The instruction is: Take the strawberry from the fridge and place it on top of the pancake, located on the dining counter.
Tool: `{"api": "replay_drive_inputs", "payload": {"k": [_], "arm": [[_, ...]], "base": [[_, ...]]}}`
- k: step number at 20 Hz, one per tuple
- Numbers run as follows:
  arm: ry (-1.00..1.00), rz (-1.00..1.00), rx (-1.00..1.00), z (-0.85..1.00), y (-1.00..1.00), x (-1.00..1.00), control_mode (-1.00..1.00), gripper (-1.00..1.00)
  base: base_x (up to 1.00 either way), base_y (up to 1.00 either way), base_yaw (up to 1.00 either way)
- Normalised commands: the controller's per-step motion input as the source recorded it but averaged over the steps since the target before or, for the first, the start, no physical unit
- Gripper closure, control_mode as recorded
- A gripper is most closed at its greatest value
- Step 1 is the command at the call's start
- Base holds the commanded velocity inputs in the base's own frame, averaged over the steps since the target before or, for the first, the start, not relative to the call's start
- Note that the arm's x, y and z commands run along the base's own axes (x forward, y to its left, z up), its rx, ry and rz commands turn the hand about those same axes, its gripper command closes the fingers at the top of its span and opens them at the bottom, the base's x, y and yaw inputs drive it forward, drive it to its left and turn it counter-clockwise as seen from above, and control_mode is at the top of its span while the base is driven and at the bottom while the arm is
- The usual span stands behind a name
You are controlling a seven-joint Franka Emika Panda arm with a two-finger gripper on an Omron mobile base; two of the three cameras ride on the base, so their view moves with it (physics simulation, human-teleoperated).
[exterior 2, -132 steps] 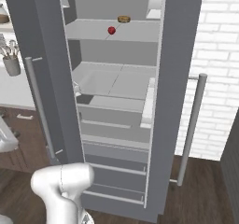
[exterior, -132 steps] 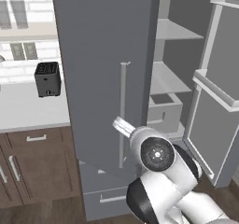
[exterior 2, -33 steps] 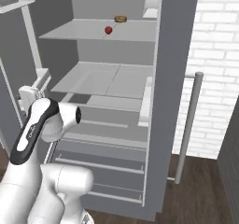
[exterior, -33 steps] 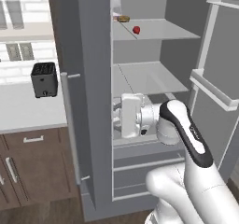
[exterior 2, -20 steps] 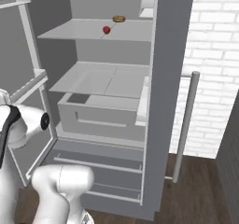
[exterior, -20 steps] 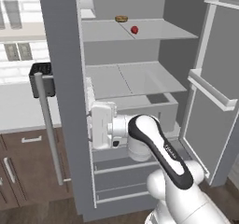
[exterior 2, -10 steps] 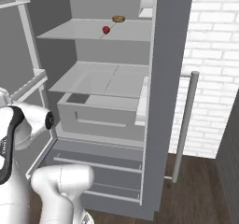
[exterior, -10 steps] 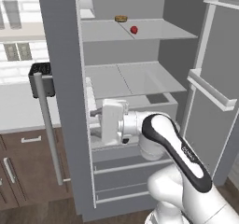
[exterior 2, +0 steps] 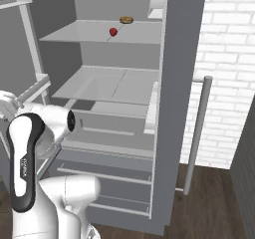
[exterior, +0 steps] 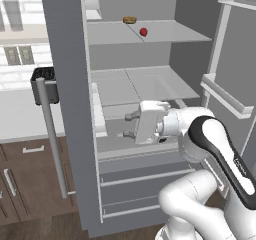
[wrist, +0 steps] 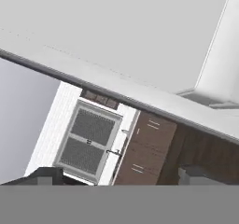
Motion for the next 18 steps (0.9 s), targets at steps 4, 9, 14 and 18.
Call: {"api": "replay_drive_inputs", "payload": {"k": [4,9,14,18], "arm": [[-0.38,-0.04,-0.33,0.27,-0.55,-0.29,-1.0,-1.0],[-0.32,-0.17,-0.45,0.1,-0.49,-0.23,-1.0,-1.0],[-0.31,-0.31,-0.49,0.0,-0.38,-0.33,-1.0,-1.0],[-0.29,-0.38,-0.49,0.0,-0.33,-0.32,-1.0,-1.0]], "base": [[0.0,0.0,0.0],[0.0,0.0,0.0],[0.0,0.0,0.0],[0.0,0.0,0.0]]}}
